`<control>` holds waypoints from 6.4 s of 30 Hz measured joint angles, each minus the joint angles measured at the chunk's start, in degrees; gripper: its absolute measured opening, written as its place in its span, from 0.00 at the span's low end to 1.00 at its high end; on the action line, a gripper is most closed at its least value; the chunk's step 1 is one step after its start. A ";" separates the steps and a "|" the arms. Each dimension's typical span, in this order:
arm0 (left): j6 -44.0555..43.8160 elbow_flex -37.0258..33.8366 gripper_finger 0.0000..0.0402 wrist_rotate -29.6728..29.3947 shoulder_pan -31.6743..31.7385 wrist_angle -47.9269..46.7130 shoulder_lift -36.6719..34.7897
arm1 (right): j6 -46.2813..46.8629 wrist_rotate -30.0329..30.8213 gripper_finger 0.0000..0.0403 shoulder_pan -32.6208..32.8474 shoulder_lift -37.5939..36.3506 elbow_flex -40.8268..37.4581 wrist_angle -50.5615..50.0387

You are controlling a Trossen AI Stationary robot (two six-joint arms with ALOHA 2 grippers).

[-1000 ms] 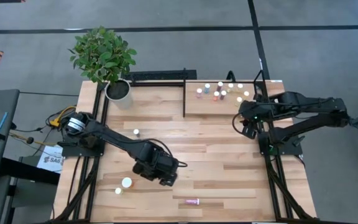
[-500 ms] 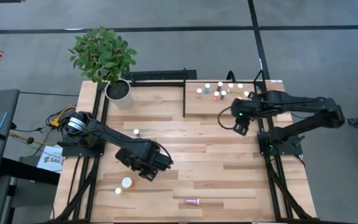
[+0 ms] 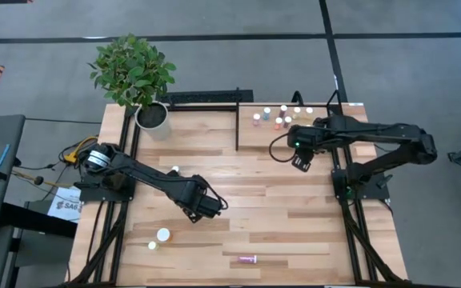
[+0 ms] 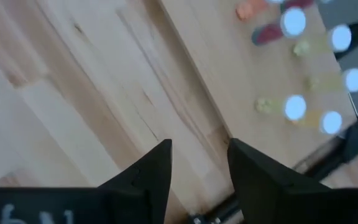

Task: Pick and place medicine bottles onto shelf by color
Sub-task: Move the blue pill bottle to the center of the table

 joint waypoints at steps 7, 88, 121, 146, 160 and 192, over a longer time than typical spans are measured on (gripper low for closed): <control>-1.31 -0.54 0.60 -3.87 1.48 -1.02 0.00 | 0.25 0.00 0.40 1.45 -3.61 0.02 3.70; -22.09 -47.82 0.60 -9.99 8.35 44.77 -31.74 | 1.48 -0.14 0.38 0.95 -4.64 0.02 10.25; -13.83 -40.20 0.25 -13.22 9.72 56.50 -31.00 | 1.47 -0.28 0.37 1.37 -6.79 0.00 5.95; 10.37 19.25 0.25 -2.49 20.80 33.73 17.34 | -4.38 -0.26 0.37 1.87 -12.01 0.00 1.25; 16.14 20.24 0.24 -4.08 26.53 32.98 21.68 | -6.53 -0.15 0.37 0.16 -11.72 0.02 6.46; 16.13 20.06 0.43 8.22 27.79 32.57 22.38 | -12.70 -0.15 0.37 -4.77 -11.72 0.02 9.01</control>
